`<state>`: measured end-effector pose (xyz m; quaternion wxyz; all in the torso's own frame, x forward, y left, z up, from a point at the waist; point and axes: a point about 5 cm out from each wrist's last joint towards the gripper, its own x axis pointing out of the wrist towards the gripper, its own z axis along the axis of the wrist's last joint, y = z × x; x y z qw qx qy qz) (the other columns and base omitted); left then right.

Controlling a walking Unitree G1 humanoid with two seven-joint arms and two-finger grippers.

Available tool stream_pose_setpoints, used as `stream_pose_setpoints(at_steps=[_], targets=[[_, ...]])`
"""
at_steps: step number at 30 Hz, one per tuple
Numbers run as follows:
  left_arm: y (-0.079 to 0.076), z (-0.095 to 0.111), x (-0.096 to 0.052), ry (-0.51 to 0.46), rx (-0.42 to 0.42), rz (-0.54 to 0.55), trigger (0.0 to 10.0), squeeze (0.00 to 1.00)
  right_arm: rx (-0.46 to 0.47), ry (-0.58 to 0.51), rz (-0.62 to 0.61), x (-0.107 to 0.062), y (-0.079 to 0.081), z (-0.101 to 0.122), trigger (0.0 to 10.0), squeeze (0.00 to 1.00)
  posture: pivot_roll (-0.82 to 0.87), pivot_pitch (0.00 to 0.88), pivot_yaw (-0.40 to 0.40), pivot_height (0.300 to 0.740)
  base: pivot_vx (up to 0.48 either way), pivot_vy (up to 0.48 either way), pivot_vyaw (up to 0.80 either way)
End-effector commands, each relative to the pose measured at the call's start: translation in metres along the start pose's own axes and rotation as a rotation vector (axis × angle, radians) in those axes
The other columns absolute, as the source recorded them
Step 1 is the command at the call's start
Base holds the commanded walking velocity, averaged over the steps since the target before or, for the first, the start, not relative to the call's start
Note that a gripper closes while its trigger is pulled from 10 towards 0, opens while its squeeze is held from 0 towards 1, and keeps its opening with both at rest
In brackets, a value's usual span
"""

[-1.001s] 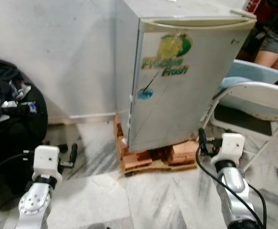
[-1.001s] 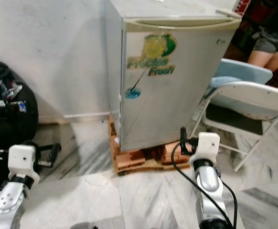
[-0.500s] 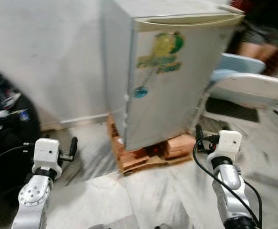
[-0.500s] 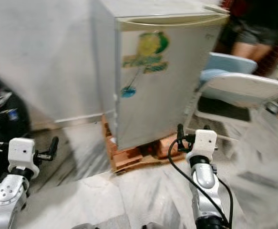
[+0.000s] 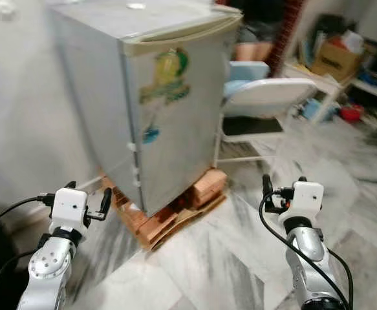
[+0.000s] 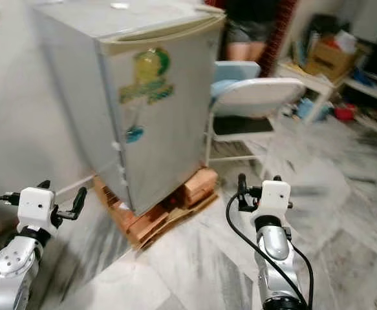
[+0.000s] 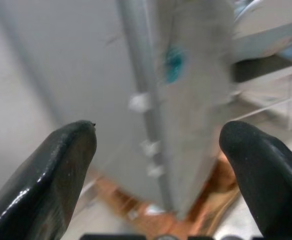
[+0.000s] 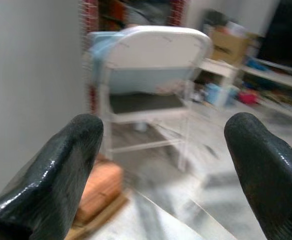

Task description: Restocking fridge

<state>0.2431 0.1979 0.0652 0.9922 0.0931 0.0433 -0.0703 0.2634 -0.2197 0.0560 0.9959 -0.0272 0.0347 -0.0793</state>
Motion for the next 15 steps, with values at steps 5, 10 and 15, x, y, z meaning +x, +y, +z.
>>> stream_pose_setpoints(at_steps=[5, 10, 15], targets=[[0.0076, -0.0022, -0.0028, 0.011, 0.015, 0.021, 10.0, 0.0, 0.007, -0.033, 0.027, 0.0053, 0.009, 0.0089, 10.0, 0.0, 0.06, 0.0, -0.039, 0.74, 0.316, 0.362, -0.8], [0.0063, -0.0023, -0.0018, 0.009, 0.01, 0.018, 10.0, 0.0, 0.007, -0.035, 0.031, 0.0062, 0.0107, 0.0091, 10.0, 0.0, 0.06, 0.0, -0.041, 0.74, 0.287, 0.385, -0.8], [0.0072, -0.0036, -0.0022, 0.013, -0.002, 0.033, 10.0, 0.0, 0.01, -0.034, 0.034, 0.0065, 0.0116, 0.0089, 10.0, 0.0, 0.06, 0.0, -0.041, 0.74, 0.102, 0.335, -0.69]])
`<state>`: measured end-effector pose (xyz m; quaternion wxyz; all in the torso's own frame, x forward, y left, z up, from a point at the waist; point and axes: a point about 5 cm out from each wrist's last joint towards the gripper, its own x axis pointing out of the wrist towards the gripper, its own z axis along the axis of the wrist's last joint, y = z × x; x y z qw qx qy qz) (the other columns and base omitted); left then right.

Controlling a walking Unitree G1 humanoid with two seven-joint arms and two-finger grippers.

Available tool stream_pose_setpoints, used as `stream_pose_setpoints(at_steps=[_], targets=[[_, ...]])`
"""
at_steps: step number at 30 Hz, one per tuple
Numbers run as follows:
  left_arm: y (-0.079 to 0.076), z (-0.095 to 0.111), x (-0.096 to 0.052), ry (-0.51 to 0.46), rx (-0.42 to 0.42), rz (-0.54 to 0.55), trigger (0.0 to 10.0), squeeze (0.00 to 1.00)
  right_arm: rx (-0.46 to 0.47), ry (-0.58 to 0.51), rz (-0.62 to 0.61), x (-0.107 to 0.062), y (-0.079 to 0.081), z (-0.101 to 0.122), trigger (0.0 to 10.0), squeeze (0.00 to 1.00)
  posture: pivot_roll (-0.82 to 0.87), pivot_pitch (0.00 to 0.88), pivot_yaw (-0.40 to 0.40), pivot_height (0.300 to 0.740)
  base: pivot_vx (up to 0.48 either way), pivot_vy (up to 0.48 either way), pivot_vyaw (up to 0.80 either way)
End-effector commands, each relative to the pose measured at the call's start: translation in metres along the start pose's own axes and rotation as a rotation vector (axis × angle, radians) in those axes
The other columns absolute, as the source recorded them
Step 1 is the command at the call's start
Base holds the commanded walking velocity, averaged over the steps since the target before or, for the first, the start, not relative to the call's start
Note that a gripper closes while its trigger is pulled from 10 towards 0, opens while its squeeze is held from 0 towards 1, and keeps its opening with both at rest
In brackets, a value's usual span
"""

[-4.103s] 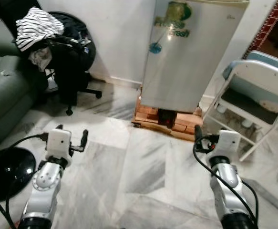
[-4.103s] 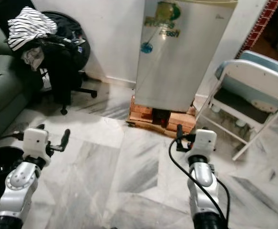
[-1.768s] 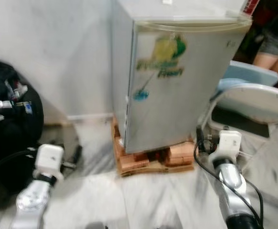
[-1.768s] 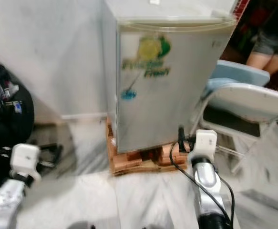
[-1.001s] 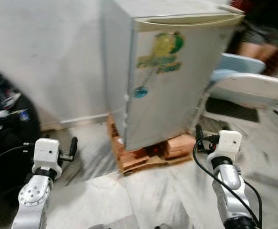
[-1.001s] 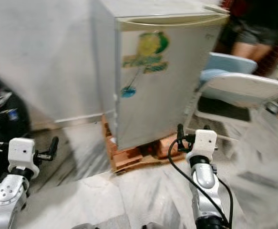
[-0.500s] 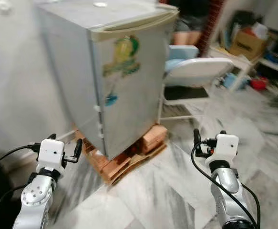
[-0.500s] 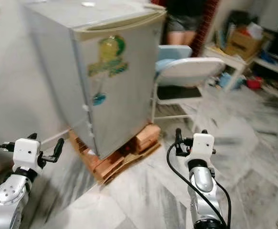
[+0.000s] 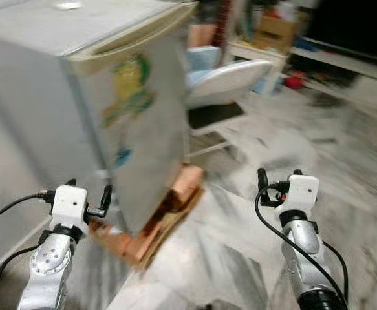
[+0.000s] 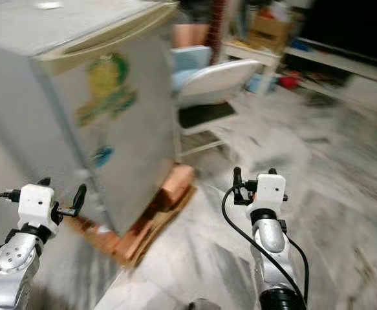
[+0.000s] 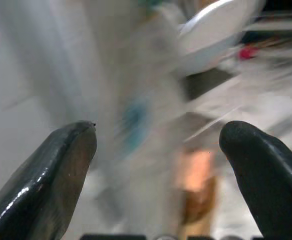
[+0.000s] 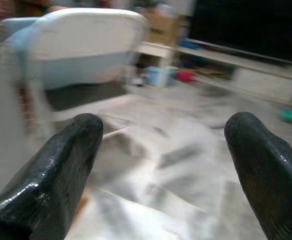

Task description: Restocking fridge

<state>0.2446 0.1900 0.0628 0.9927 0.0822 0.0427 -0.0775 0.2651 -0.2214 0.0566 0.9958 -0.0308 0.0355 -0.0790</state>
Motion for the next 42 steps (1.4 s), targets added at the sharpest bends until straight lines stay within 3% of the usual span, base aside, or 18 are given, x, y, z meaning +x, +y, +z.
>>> stream_pose_setpoints(at_steps=[1, 19, 36, 42], targets=[[0.0151, -0.0027, -0.0052, 0.017, 0.015, 0.049, 10.0, 0.0, 0.016, -0.033, 0.034, 0.0045, 0.0132, 0.0081, 10.0, 0.0, 0.06, 0.0, -0.04, 0.74, 0.0, 0.0, -0.48], [0.0133, -0.0044, -0.0051, 0.028, -0.025, 0.059, 10.0, 0.0, 0.008, -0.017, 0.043, 0.0043, 0.0151, 0.0051, 10.0, 0.0, 0.06, 0.0, -0.042, 0.74, 0.0, 0.0, -0.17], [0.0084, -0.0042, -0.0035, 0.024, -0.045, 0.031, 10.0, 0.0, 0.002, -0.012, 0.052, 0.0061, 0.0158, 0.0042, 10.0, 0.0, 0.06, 0.0, -0.047, 0.74, 0.0, 0.444, -0.09], [0.0068, -0.0034, -0.0031, 0.021, -0.038, 0.007, 10.0, 0.0, 0.004, -0.02, 0.06, 0.007, 0.0174, 0.0054, 10.0, 0.0, 0.06, 0.0, -0.048, 0.74, 0.0, 0.0, 0.0]])
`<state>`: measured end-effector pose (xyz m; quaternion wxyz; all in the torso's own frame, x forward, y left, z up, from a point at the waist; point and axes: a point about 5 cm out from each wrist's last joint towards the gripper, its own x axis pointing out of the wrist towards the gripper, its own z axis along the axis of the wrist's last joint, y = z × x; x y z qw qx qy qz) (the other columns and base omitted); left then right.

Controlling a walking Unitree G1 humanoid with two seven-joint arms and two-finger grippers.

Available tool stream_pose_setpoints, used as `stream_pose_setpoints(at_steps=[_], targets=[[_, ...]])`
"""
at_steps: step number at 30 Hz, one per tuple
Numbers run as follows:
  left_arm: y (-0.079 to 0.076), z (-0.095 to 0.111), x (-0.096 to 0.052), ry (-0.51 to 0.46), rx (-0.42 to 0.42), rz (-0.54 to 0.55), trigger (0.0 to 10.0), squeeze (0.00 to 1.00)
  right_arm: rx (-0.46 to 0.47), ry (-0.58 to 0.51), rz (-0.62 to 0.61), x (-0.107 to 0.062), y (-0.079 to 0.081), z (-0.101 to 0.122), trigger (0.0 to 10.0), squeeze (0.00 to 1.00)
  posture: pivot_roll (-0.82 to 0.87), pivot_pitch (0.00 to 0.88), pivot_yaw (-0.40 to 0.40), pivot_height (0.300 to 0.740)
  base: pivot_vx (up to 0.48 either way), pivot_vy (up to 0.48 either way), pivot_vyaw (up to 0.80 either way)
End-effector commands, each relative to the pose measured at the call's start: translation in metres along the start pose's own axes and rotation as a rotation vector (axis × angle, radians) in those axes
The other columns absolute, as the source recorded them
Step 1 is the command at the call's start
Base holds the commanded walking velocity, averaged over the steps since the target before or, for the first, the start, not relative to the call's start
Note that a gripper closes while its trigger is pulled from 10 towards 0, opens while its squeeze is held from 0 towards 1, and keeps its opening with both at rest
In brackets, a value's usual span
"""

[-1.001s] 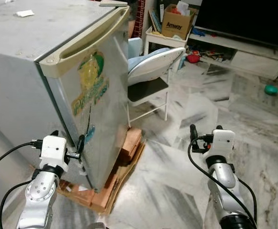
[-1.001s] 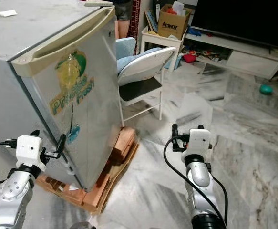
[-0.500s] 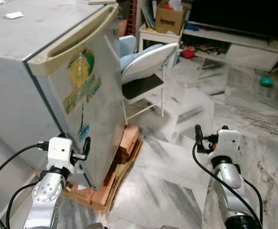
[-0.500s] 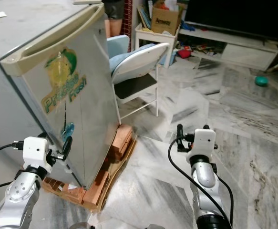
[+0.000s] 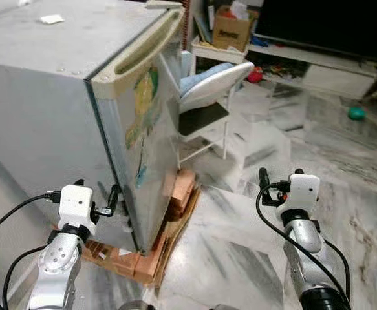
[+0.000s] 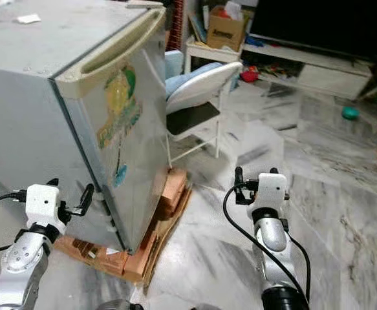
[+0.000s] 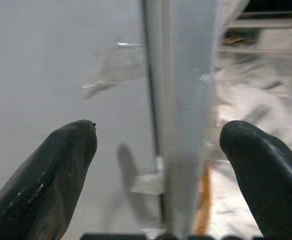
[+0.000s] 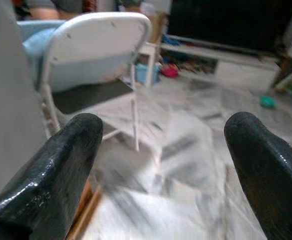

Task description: Restocking fridge

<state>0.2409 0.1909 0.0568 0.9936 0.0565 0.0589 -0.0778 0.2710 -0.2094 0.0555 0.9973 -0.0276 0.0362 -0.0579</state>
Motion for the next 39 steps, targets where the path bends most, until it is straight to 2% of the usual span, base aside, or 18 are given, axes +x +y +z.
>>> stream_pose_setpoints(at_steps=[1, 17, 20, 25, 31, 34, 39], targets=[[0.007, 0.004, 0.0, -0.008, 0.014, 0.008, 10.0, 0.0, 0.003, -0.012, 0.014, 0.003, 0.004, 0.004, 10.0, 0.0, 0.06, 0.0, -0.049, 0.74, 0.0, 0.0, 0.0], [0.004, 0.002, 0.001, 0.001, 0.019, -0.03, 10.0, 0.0, -0.001, 0.005, 0.013, 0.004, 0.004, 0.002, 10.0, 0.0, 0.06, 0.0, -0.051, 0.74, 0.0, 0.0, -0.75], [0.01, 0.001, 0.002, 0.015, 0.038, 0.028, 10.0, 0.0, 0.004, -0.006, 0.014, 0.005, 0.003, 0.004, 10.0, 0.0, 0.06, 0.0, -0.05, 0.74, 0.0, 0.0, -0.8], [0.013, 0.002, 0.002, 0.014, 0.021, 0.041, 10.0, 0.0, -0.005, -0.01, 0.024, 0.005, 0.005, 0.004, 10.0, 0.0, 0.06, 0.0, -0.05, 0.74, 0.0, 0.0, 0.0], [0.02, -0.003, 0.001, 0.047, 0.057, 0.101, 10.0, 0.0, -0.007, -0.009, 0.028, 0.005, 0.006, 0.004, 10.0, 0.0, 0.06, 0.0, -0.051, 0.74, 0.0, 0.0, 0.0], [0.036, -0.005, 0.002, 0.071, 0.077, 0.224, 10.0, 0.0, -0.025, -0.024, 0.093, 0.005, 0.011, 0.007, 10.0, 0.0, 0.05, 0.0, -0.053, 0.74, 0.0, 0.0, 0.26], [0.049, -0.007, 0.003, 0.096, 0.083, 0.286, 10.0, 0.0, -0.016, -0.032, 0.116, 0.004, 0.014, 0.009, 10.0, 0.0, 0.05, 0.0, -0.055, 0.74, 0.0, 0.0, 0.79]])
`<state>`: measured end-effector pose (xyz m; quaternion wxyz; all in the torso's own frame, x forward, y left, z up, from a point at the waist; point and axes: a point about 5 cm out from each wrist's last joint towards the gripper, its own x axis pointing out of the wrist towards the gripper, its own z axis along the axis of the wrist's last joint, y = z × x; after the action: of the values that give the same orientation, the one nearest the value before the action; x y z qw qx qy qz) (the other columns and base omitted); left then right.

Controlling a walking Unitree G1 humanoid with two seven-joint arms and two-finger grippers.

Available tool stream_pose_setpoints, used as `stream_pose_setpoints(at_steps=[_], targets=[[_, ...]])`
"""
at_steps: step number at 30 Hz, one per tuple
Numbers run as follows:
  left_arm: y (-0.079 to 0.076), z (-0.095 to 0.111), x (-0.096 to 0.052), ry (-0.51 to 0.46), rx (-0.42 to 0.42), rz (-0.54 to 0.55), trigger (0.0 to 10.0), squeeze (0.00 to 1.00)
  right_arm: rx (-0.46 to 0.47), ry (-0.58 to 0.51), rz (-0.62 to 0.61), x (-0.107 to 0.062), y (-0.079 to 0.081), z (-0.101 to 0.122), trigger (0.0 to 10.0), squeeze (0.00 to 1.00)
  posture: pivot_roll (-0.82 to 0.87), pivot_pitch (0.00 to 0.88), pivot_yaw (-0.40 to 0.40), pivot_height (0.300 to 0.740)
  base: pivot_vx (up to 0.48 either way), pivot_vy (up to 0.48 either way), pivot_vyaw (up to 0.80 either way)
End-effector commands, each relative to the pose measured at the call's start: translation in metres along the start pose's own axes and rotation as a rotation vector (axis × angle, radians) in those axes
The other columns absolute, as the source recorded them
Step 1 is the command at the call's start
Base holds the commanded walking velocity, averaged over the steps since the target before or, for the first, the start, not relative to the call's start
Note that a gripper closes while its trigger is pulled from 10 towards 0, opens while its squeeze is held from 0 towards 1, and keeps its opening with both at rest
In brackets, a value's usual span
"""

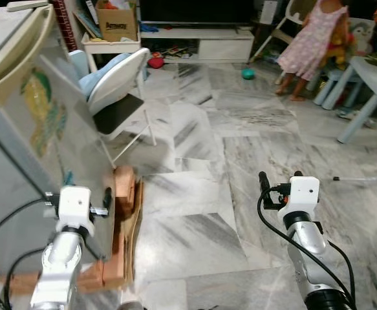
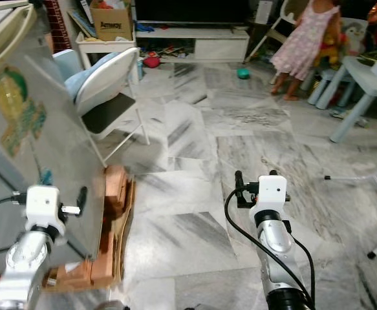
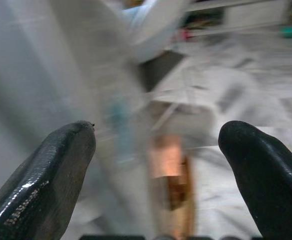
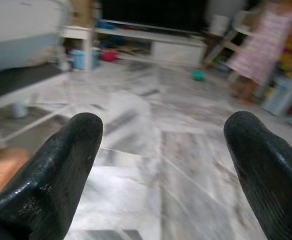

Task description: Restocking fridge

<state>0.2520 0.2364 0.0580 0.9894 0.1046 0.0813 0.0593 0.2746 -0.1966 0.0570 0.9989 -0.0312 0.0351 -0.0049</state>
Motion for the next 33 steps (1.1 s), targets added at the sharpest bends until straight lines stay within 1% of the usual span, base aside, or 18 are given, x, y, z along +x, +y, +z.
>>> stream_pose_setpoints(at_steps=[1, 3, 4, 7, 11, 12, 14, 18, 20, 22, 24, 26, 29, 30, 31, 32, 33], targets=[[0.002, -0.004, 0.0, 0.027, 0.01, 0.009, 10.0, 0.0, -0.007, -0.026, 0.01, 0.002, 0.0, 0.006, 10.0, 0.0, 0.05, 0.0, -0.055, 0.74, 0.0, 0.0, 0.79], [0.006, -0.006, 0.002, 0.04, 0.018, 0.019, 10.0, 0.0, -0.004, -0.023, 0.009, 0.001, 0.0, 0.006, 10.0, 0.0, 0.05, 0.0, -0.055, 0.74, 0.0, 0.0, 0.78], [0.007, -0.008, 0.006, 0.054, 0.024, 0.023, 10.0, 0.0, -0.006, -0.018, 0.011, 0.001, 0.0, 0.005, 10.0, 0.0, 0.05, 0.0, -0.055, 0.74, 0.0, 0.0, 0.0], [0.007, -0.008, 0.009, 0.056, 0.02, 0.019, 10.0, 0.0, -0.004, -0.015, 0.009, 0.0, -0.001, 0.004, 10.0, 0.0, 0.04, 0.0, -0.055, 0.74, 0.0, 0.0, 0.0], [0.004, -0.003, 0.014, 0.035, -0.001, -0.011, 10.0, 0.0, 0.005, -0.009, 0.001, 0.0, -0.003, 0.003, 10.0, 0.0, 0.04, 0.0, -0.057, 0.74, 0.0, 0.0, 0.0], [0.001, 0.0, 0.017, 0.025, -0.002, -0.043, 10.0, 0.0, -0.001, 0.006, 0.004, 0.0, -0.002, 0.0, 10.0, 0.0, 0.04, 0.0, -0.06, 0.74, 0.0, 0.0, 0.0], [-0.002, 0.002, 0.022, 0.022, -0.001, -0.068, 10.0, 0.0, -0.006, 0.023, 0.01, 0.0, -0.001, -0.002, 10.0, 0.0, 0.04, 0.0, -0.064, 0.74, 0.0, 0.0, 0.0], [-0.005, 0.007, 0.03, 0.015, -0.009, -0.087, 10.0, 0.0, -0.023, 0.031, 0.015, 0.0, -0.001, -0.003, 10.0, 0.0, 0.04, 0.0, -0.07, 0.74, 0.0, 0.0, 0.0], [-0.007, 0.009, 0.038, 0.011, -0.011, -0.066, 10.0, 0.0, -0.023, 0.04, 0.009, 0.0, -0.001, -0.004, 10.0, 0.0, 0.04, 0.0, -0.074, 0.74, 0.0, 0.0, 0.0], [-0.007, 0.009, 0.041, 0.016, -0.003, -0.052, 10.0, 0.0, -0.019, 0.041, 0.008, 0.0, -0.001, -0.005, 10.0, 0.0, 0.04, 0.0, -0.074, 0.74, 0.0, 0.0, 0.0], [-0.003, 0.009, 0.049, 0.041, -0.005, -0.003, 10.0, 0.0, -0.015, 0.038, 0.008, -0.001, 0.0, -0.004, 10.0, 0.0, 0.02, 0.0, -0.071, 0.74, 0.0, 0.0, 0.0], [-0.001, 0.01, 0.052, 0.049, -0.012, 0.011, 10.0, 0.0, -0.011, 0.037, 0.007, -0.001, 0.0, -0.003, 10.0, 0.0, 0.02, 0.0, -0.07, 0.74, 0.0, 0.0, 0.0], [-0.002, 0.015, 0.057, 0.031, -0.018, -0.004, 10.0, 0.0, -0.014, 0.037, 0.005, -0.002, -0.002, -0.003, 10.0, 0.0, 0.01, 0.0, -0.07, 0.74, 0.0, 0.0, 0.0], [-0.004, 0.018, 0.059, 0.02, -0.02, -0.024, 10.0, 0.0, -0.017, 0.04, 0.002, -0.002, -0.004, -0.004, 10.0, 0.0, 0.01, 0.0, -0.07, 0.74, 0.0, 0.0, 0.0], [-0.008, 0.023, 0.062, -0.002, -0.029, -0.066, 10.0, 0.0, -0.023, 0.048, -0.004, -0.003, -0.006, -0.005, 10.0, 0.0, 0.01, 0.0, -0.07, 0.74, 0.0, 0.0, 0.0], [-0.008, 0.023, 0.062, -0.002, -0.029, -0.066, 10.0, 0.0, -0.023, 0.048, -0.004, -0.003, -0.006, -0.005, 10.0, 0.0, 0.01, 0.0, -0.07, 0.74, 0.0, 0.0, 0.0], [-0.013, 0.027, 0.064, -0.023, -0.037, -0.103, 10.0, 0.0, -0.026, 0.055, -0.007, -0.003, -0.007, -0.006, 10.0, 0.0, 0.01, 0.0, -0.07, 0.74, 0.0, 0.0, 0.0]])
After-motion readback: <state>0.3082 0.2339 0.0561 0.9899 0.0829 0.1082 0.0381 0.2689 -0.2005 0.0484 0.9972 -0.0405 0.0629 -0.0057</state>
